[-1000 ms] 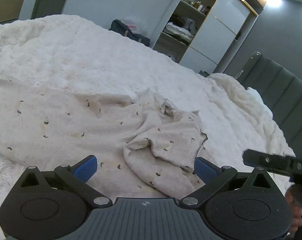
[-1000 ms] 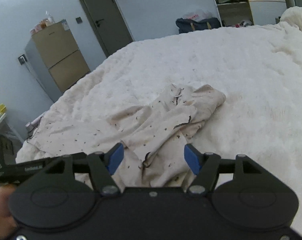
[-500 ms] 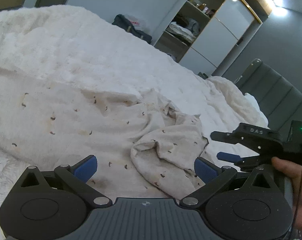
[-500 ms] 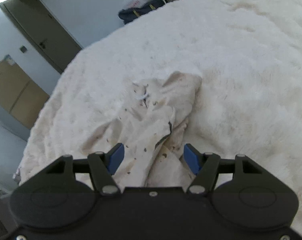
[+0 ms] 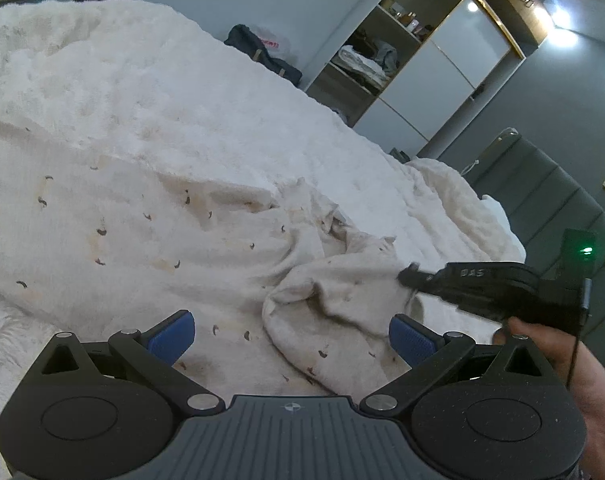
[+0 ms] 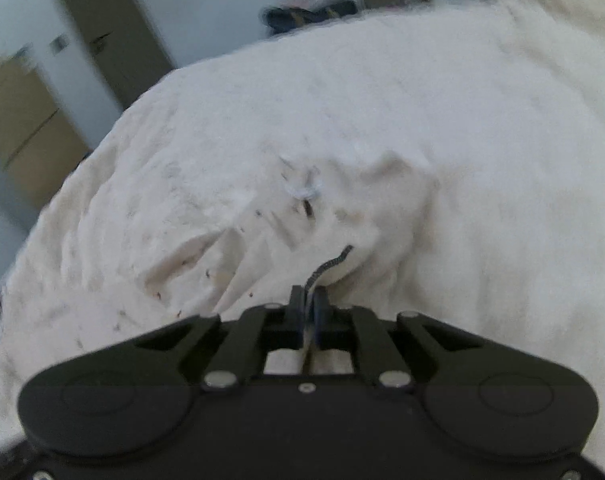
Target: Fold clothes
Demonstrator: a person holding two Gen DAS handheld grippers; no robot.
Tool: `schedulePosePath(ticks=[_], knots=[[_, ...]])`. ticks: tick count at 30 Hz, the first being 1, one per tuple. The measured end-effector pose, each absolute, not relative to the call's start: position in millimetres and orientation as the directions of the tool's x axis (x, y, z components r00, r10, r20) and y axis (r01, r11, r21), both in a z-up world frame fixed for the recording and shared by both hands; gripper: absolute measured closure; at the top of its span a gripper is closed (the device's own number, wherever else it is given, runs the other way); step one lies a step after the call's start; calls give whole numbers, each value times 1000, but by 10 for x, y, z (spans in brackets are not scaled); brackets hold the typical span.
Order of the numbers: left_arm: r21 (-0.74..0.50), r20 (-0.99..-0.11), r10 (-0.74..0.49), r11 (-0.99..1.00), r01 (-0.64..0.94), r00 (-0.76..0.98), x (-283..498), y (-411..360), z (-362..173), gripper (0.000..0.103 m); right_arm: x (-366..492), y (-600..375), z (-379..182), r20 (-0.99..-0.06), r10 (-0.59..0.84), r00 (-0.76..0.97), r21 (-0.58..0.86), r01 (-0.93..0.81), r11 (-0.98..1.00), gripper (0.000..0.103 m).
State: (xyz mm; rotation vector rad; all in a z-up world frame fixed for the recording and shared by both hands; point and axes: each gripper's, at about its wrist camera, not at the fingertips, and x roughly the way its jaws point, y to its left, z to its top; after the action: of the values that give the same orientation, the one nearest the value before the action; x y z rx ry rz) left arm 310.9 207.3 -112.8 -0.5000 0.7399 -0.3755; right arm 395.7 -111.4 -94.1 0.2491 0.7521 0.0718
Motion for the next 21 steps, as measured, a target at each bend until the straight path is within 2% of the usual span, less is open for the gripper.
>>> schedulePosePath(ticks=[3,7,13,19,20,21], knots=[[-539,-564,-486,829,149,668,3142,2056,-1185,0,3853,-1131,-734,-630,153,761,174,-53,983,101],[-537,-586,-489,832,143,646,3210,2003,-1260,0,3696,-1276,-396,-567,98,818,-23,-134,991,101],[-509,-620,-498,843,171,606,3299,1752,-1354,0,3665,-1899,-115,-559,-55,827,-237,-96,967,101],[-498,-626,-520,840,215,581,3330,1493,-1371,0,3611,-2837,35,-575,-192,795,-279,30,960,102],[-501,-623,-525,837,220,580,3332,1469,-1370,0,3594,-2958,29,-583,-201,787,-275,42,960,101],[-502,-622,-527,836,221,579,3333,1447,-1370,0,3578,-3026,4,-601,-192,776,-250,46,967,95]])
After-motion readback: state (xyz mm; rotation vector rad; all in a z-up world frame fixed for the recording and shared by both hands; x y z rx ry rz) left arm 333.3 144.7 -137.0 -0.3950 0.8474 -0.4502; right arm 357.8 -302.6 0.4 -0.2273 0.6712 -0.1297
